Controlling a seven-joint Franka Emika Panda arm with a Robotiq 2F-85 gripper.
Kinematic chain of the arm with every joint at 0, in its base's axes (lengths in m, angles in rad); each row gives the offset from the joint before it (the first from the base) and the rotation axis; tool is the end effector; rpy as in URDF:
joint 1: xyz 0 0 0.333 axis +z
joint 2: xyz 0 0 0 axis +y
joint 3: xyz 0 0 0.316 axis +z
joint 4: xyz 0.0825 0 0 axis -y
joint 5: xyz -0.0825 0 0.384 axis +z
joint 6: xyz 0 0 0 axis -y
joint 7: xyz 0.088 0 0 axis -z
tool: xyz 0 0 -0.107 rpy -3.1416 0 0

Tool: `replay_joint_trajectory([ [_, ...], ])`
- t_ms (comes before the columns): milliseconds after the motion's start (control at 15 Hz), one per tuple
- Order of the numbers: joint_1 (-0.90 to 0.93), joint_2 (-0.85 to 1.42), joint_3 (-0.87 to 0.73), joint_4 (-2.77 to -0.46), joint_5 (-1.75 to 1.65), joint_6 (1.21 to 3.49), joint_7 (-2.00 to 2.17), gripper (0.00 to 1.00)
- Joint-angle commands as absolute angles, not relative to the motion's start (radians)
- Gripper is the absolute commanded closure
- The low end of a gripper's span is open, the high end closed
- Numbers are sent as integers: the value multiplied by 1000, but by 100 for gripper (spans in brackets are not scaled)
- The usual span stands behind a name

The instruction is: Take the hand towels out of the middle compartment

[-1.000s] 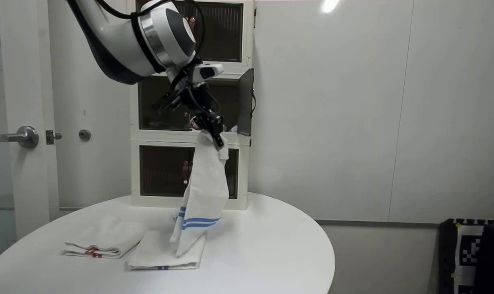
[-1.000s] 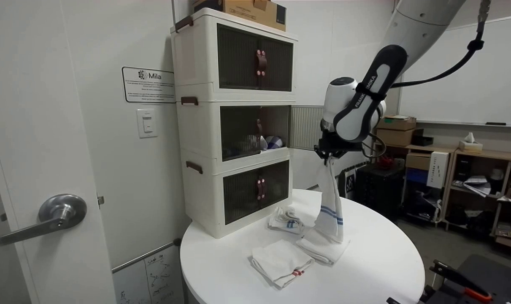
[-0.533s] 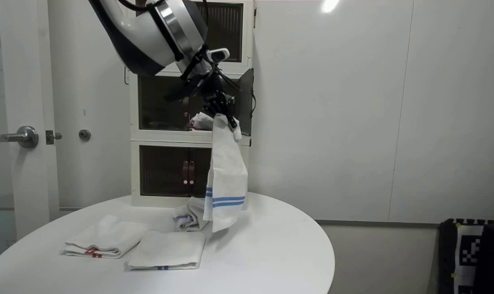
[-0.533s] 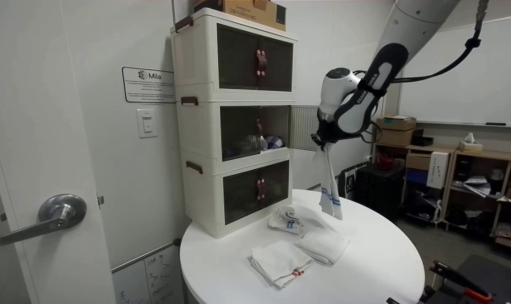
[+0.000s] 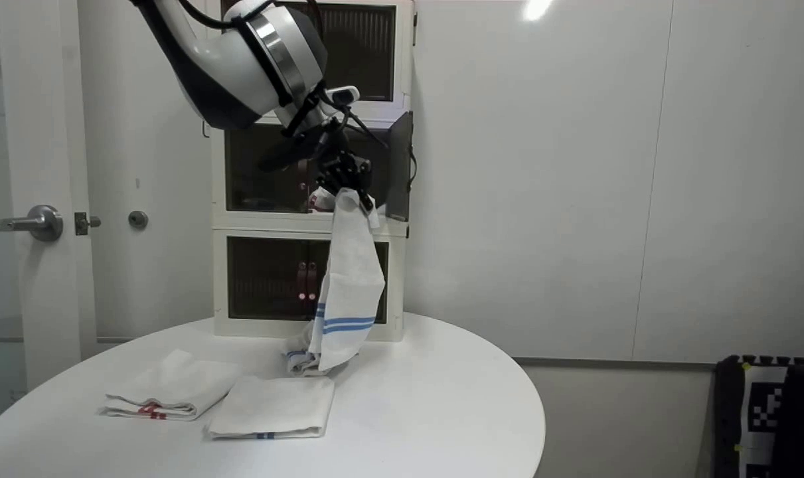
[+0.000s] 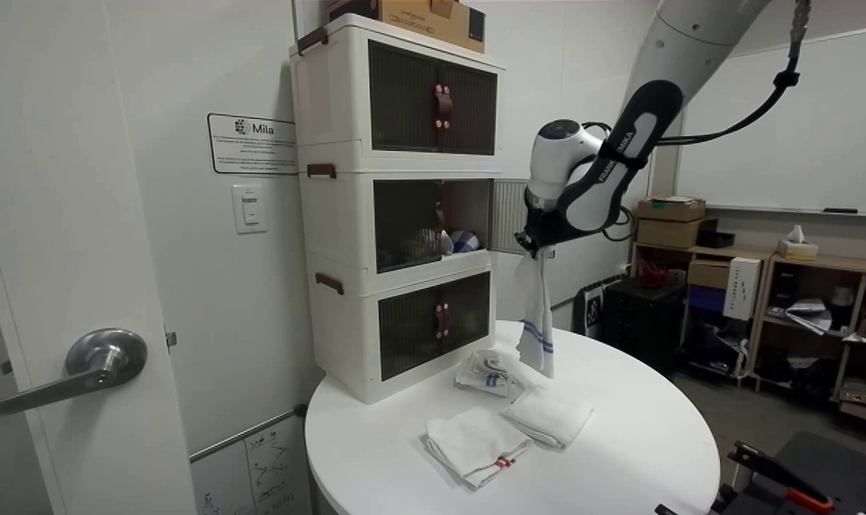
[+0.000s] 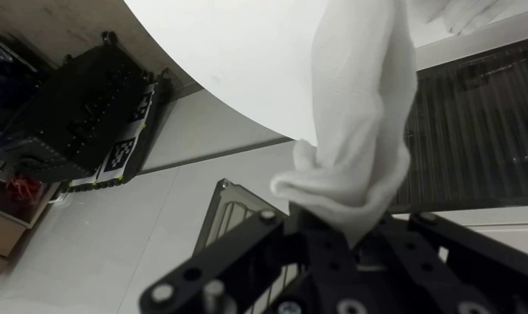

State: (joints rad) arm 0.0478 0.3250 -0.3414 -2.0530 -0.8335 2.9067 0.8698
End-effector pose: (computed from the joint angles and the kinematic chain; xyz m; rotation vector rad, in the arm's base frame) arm 0.6085 -0.1264 0.3301 2.6430 -0.4654 0.8216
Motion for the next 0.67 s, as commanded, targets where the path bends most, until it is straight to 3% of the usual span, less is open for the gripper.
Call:
replay_joint_trajectory([
  [0,64,365,-395,-1998,-947,2919,885,89],
  [600,111,439,-515,-1956,-1348,2987,1074,89],
])
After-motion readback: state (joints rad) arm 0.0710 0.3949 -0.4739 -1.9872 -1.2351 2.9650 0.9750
